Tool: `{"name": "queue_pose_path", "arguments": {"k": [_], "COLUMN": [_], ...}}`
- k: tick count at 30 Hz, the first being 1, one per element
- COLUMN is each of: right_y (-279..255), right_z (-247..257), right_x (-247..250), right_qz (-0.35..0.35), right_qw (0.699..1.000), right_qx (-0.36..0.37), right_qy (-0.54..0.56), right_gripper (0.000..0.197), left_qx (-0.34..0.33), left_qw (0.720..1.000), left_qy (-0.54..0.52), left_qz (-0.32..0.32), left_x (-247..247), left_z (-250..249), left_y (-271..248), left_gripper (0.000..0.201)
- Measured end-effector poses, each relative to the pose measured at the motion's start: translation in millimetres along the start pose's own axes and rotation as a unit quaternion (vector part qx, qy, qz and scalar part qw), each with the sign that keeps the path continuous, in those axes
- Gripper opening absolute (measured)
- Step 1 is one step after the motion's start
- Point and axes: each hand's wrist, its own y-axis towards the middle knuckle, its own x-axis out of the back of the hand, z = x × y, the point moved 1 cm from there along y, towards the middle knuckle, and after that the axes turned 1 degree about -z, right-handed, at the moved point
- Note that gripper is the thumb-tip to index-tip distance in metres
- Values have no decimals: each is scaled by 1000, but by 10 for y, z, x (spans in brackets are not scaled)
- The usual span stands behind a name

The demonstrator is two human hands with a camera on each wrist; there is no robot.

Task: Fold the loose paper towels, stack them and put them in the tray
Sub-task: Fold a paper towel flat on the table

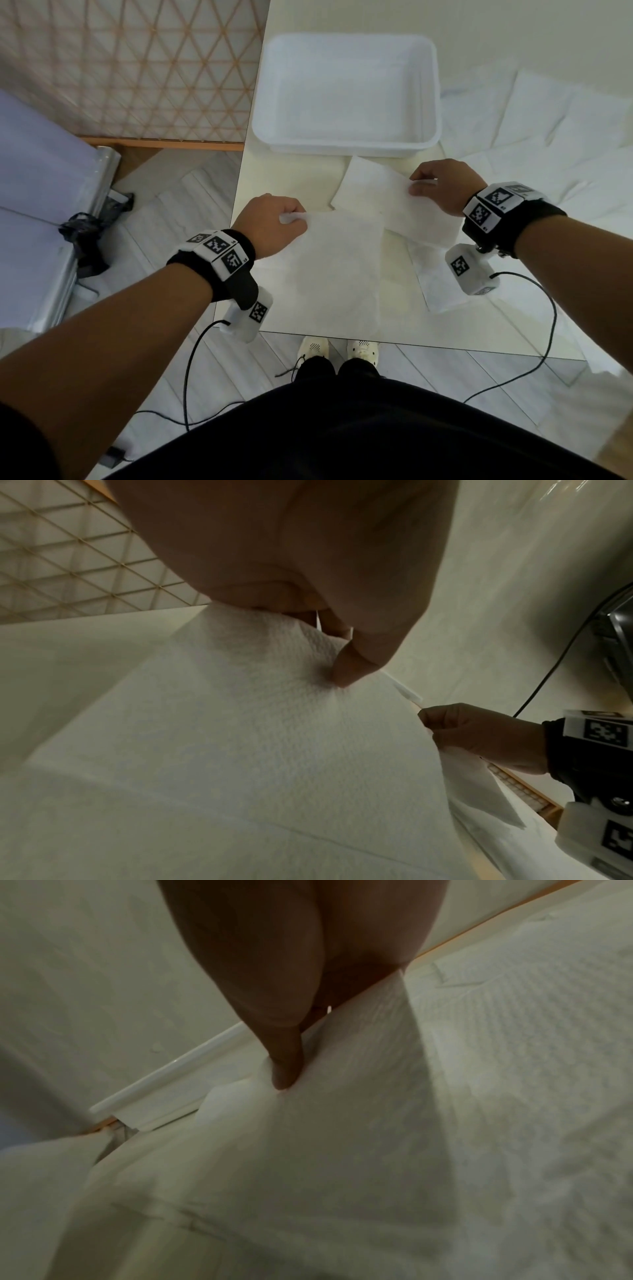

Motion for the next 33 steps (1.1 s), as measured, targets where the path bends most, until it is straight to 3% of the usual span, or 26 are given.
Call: {"name": "queue_pose_path", "arguments": {"k": [6, 10, 12, 14, 17, 19, 21, 24, 33], "right_y": [-9, -91, -173, -301, -532, -625, -657, -744, -1135], "right_z": [-13, 30, 128, 322, 719, 914, 981, 937, 687], "right_x": [-21, -21, -18, -18, -45, -113, -196, -263, -697], "right_qz": [-32, -60, -89, -127, -65, -6, -3, -21, 51], "right_qw": [999, 997, 993, 990, 982, 979, 972, 972, 967], "right_qx": [-16, -11, 10, 65, 143, 193, 235, 236, 250], "right_qy": [-5, -56, -72, -13, 102, 71, 13, 5, 8], "right_gripper": [28, 56, 60, 54, 57, 64, 51, 25, 20], "left_qx": [6, 1, -6, -13, -51, -91, -117, -115, -167], "left_qw": [1000, 1000, 1000, 1000, 999, 996, 993, 992, 985], "left_qy": [-16, -10, -6, -6, 7, 10, -3, -14, 21], "left_qz": [-1, 3, 6, 13, 10, -10, -33, -44, 30], "left_x": [31, 72, 98, 117, 148, 178, 216, 231, -135], "left_z": [-37, -51, -40, -36, -106, -154, -159, -77, 262], "left_y": [54, 45, 33, 23, -12, -45, -95, -211, -662], "left_gripper": [11, 13, 14, 17, 22, 22, 19, 16, 16]}}
